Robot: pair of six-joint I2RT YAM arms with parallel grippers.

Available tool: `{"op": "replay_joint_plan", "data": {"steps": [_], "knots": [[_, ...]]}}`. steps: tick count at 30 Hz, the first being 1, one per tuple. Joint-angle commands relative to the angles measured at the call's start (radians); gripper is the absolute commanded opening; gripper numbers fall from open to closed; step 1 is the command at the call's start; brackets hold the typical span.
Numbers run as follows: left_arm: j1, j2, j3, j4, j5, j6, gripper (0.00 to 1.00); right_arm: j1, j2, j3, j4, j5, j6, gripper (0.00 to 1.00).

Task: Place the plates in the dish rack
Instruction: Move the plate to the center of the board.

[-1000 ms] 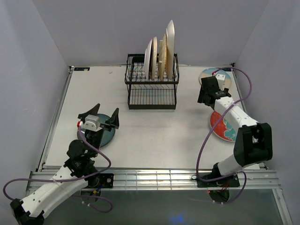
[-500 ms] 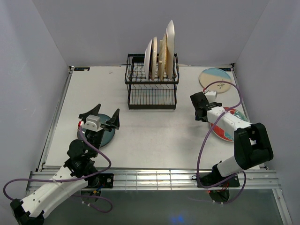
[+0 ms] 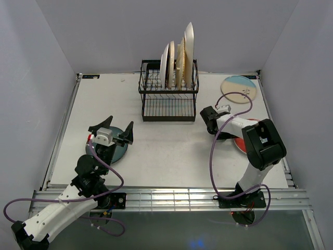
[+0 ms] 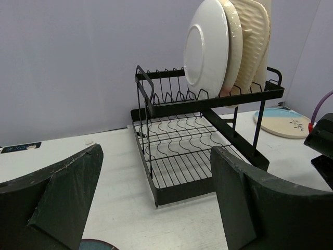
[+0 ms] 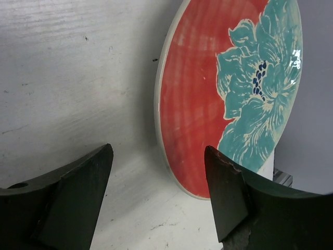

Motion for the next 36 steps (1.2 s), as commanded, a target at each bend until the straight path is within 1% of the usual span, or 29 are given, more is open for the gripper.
{"op": "replay_joint_plan", "data": {"steps": [1, 5, 10, 14, 19, 20, 23, 26, 31, 34, 35, 36], "knots": [[0.004, -0.003, 0.021, -0.009, 0.018, -0.002, 0.94, 0.002, 0.017, 0.040, -0.052, 0.066, 0.028, 0.76], [0.004, 0.000, 0.019, -0.011, 0.021, -0.002, 0.94, 0.002, 0.051, 0.048, -0.064, 0.066, 0.021, 0.76], [0.004, -0.001, 0.019, -0.011, 0.020, -0.004, 0.94, 0.003, 0.085, 0.066, -0.089, 0.090, 0.028, 0.71], [0.004, 0.000, 0.019, -0.011, 0.017, -0.005, 0.94, 0.002, 0.079, 0.056, -0.084, 0.096, 0.030, 0.64], [0.004, -0.004, 0.019, -0.012, 0.018, -0.005, 0.94, 0.002, 0.096, 0.062, -0.087, 0.104, 0.027, 0.60], [0.004, -0.006, 0.019, -0.012, 0.017, -0.005, 0.94, 0.002, 0.105, 0.065, -0.089, 0.107, 0.027, 0.56], [0.004, -0.012, 0.016, -0.012, 0.015, -0.007, 0.94, 0.002, 0.119, 0.075, -0.101, 0.115, 0.031, 0.51], [0.005, -0.011, 0.018, -0.012, 0.017, -0.008, 0.94, 0.002, 0.125, 0.082, -0.115, 0.121, 0.042, 0.42], [0.004, -0.011, 0.016, -0.012, 0.015, -0.008, 0.94, 0.003, 0.134, 0.097, -0.164, 0.156, 0.085, 0.41], [0.004, -0.011, 0.018, -0.012, 0.017, -0.008, 0.94, 0.003, 0.142, 0.118, -0.184, 0.170, 0.107, 0.32], [0.004, -0.011, 0.016, -0.011, 0.017, -0.007, 0.94, 0.002, 0.143, 0.123, -0.190, 0.170, 0.107, 0.22], [0.004, -0.009, 0.016, -0.012, 0.017, -0.007, 0.94, 0.003, 0.142, 0.131, -0.190, 0.170, 0.108, 0.18]]}}
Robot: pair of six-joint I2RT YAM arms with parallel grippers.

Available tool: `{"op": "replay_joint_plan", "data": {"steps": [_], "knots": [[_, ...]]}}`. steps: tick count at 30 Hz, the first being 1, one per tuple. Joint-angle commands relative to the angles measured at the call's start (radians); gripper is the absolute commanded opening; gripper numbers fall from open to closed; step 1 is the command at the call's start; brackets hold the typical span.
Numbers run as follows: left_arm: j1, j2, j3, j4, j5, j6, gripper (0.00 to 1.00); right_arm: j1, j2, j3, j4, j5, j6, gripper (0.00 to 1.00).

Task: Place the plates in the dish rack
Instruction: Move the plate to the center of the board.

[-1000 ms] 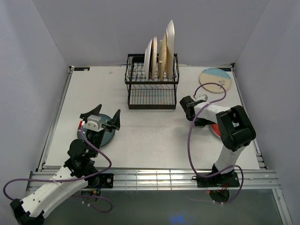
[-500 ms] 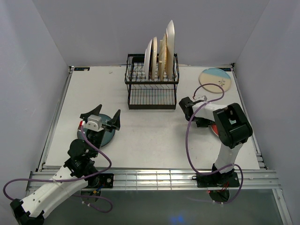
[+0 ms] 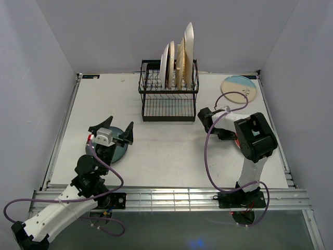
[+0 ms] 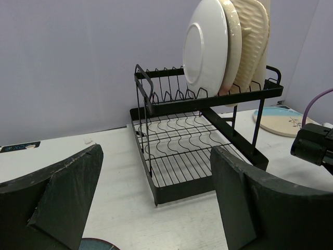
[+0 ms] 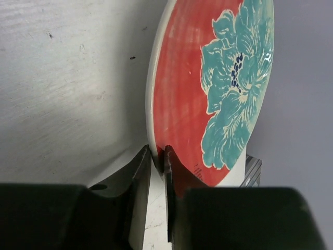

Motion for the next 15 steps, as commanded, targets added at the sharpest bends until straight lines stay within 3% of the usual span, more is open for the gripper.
{"op": "replay_joint_plan", "data": {"steps": [1, 5, 15], "knots": [[0.004, -0.002, 0.016, -0.001, 0.015, -0.004, 0.94, -0.001, 0.005, 0.048, -0.052, 0.065, 0.047, 0.15], [0.004, 0.001, 0.016, -0.001, 0.012, -0.004, 0.94, 0.001, -0.035, 0.041, -0.056, 0.060, 0.061, 0.08], [0.004, -0.002, 0.016, -0.001, 0.015, -0.002, 0.94, 0.029, -0.305, -0.085, 0.141, -0.044, -0.055, 0.08]]}}
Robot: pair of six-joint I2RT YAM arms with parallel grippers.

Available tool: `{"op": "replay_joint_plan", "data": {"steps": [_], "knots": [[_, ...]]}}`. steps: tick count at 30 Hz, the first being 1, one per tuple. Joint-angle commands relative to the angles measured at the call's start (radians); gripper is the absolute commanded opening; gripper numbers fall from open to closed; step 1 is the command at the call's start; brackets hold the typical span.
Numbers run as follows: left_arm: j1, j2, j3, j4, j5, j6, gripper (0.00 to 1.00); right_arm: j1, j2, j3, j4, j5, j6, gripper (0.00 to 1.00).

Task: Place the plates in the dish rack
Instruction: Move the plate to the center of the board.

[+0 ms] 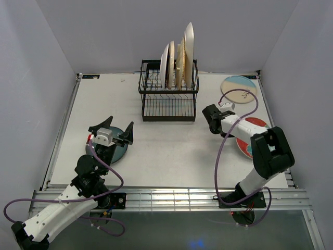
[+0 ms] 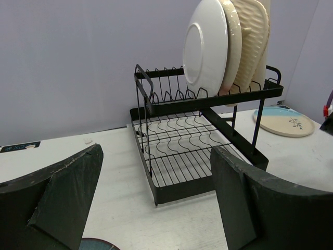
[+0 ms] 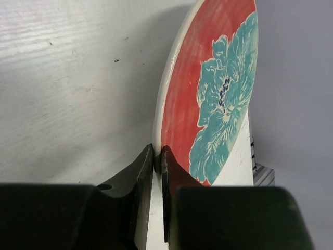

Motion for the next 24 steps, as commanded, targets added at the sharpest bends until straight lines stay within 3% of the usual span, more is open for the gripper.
{"op": "replay_joint_plan", "data": {"steps": [1, 16, 20, 24], "knots": [[0.004, -0.002, 0.015, -0.001, 0.015, -0.002, 0.94, 0.027, -0.132, -0.028, 0.122, -0.028, -0.025, 0.08], [0.004, 0.009, 0.015, -0.001, 0.020, 0.001, 0.94, 0.145, -0.345, -0.039, 0.150, -0.163, -0.082, 0.08], [0.004, 0.011, 0.016, 0.000, 0.020, 0.001, 0.94, 0.167, -0.312, -0.066, 0.161, -0.193, -0.078, 0.08], [0.004, 0.011, 0.018, -0.001, 0.020, 0.001, 0.94, 0.240, -0.177, -0.039, 0.107, -0.163, -0.044, 0.08]]}}
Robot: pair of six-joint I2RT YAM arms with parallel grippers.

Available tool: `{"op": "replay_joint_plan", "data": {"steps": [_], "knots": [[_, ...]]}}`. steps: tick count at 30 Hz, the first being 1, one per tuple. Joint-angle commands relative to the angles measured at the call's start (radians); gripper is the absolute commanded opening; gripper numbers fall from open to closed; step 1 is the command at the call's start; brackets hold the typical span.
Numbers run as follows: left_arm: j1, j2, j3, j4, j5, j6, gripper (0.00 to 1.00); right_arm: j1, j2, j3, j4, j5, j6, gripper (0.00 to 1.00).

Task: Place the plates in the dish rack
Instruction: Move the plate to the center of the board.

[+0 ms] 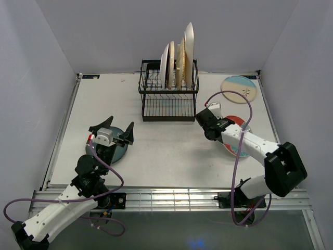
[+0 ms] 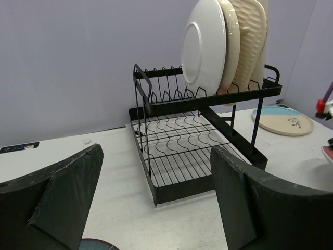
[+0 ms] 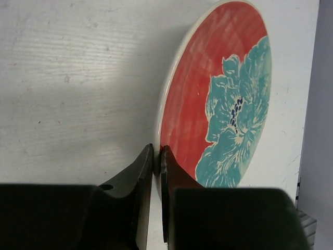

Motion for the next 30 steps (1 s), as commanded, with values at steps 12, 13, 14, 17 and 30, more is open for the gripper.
{"op": "replay_joint_plan", "data": {"steps": [12, 13, 14, 17, 30], "knots": [[0.004, 0.003, 0.016, -0.001, 0.014, 0.003, 0.94, 0.398, 0.394, 0.114, -0.153, 0.185, 0.239, 0.08], [0.005, 0.005, 0.016, -0.001, 0.012, 0.003, 0.94, 0.419, 0.423, 0.127, -0.185, 0.207, 0.272, 0.08], [0.004, 0.005, 0.016, -0.001, 0.012, 0.003, 0.94, 0.437, 0.455, 0.143, -0.256, 0.225, 0.338, 0.08], [0.004, 0.005, 0.015, -0.001, 0.012, 0.002, 0.94, 0.485, 0.575, 0.215, -0.352, 0.265, 0.411, 0.08], [0.004, 0.005, 0.018, -0.001, 0.009, 0.002, 0.94, 0.537, 0.679, 0.260, -0.384, 0.299, 0.429, 0.46]]}}
